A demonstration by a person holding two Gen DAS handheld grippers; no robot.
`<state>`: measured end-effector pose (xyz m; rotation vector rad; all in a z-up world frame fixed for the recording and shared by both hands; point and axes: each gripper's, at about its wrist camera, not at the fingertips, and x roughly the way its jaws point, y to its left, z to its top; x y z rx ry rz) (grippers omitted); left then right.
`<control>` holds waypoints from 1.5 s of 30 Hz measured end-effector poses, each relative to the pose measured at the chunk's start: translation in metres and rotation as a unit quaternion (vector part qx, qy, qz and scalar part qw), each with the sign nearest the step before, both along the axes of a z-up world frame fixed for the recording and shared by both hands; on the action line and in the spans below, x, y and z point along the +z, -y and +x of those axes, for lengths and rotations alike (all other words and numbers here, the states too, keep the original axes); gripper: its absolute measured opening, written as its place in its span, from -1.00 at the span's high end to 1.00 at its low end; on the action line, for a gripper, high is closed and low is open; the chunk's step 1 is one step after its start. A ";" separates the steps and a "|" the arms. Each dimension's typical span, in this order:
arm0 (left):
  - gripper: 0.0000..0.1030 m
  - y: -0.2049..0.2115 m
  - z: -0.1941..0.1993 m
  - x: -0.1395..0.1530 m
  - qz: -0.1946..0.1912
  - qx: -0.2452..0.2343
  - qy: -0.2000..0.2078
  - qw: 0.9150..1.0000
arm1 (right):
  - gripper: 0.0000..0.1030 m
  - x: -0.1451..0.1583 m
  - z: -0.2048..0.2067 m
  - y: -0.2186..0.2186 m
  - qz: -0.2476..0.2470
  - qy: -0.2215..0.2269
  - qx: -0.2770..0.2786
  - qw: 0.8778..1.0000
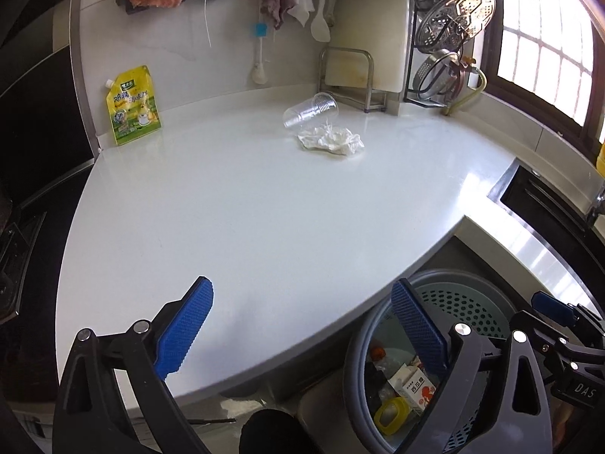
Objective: Collect trash
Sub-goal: 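Move both open tools over the counter toward the clear cup and tissue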
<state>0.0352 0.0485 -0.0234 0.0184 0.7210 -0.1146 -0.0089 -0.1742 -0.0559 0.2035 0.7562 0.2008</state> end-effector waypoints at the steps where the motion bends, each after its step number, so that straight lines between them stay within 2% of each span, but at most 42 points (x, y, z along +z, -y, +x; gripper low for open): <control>1: -0.81 -0.004 0.006 0.004 -0.002 0.002 0.002 1.000 | -0.37 0.002 0.007 -0.002 0.001 0.002 0.001 1.000; 7: -0.82 -0.021 0.044 0.017 -0.017 0.011 0.008 1.000 | -0.39 0.019 0.052 -0.010 0.003 0.016 0.001 1.000; 16: -0.82 -0.043 0.103 0.025 -0.017 0.037 0.022 0.999 | -0.39 0.029 0.117 -0.025 -0.006 0.019 0.018 1.000; 19: -0.83 -0.048 0.121 0.028 -0.017 0.044 0.023 0.999 | -0.47 0.031 0.139 -0.029 -0.008 0.021 0.021 1.000; 30: -0.87 -0.057 0.180 0.025 -0.016 0.053 0.012 0.998 | -0.56 0.039 0.206 -0.040 -0.023 0.028 0.035 0.999; 38: -0.88 -0.057 0.205 0.023 -0.003 0.059 0.014 0.998 | -0.57 0.032 0.253 -0.042 -0.015 0.004 0.036 0.999; 45: -0.88 -0.053 0.218 0.016 0.010 0.056 0.010 0.998 | -0.57 0.025 0.279 -0.053 -0.033 -0.005 0.048 0.998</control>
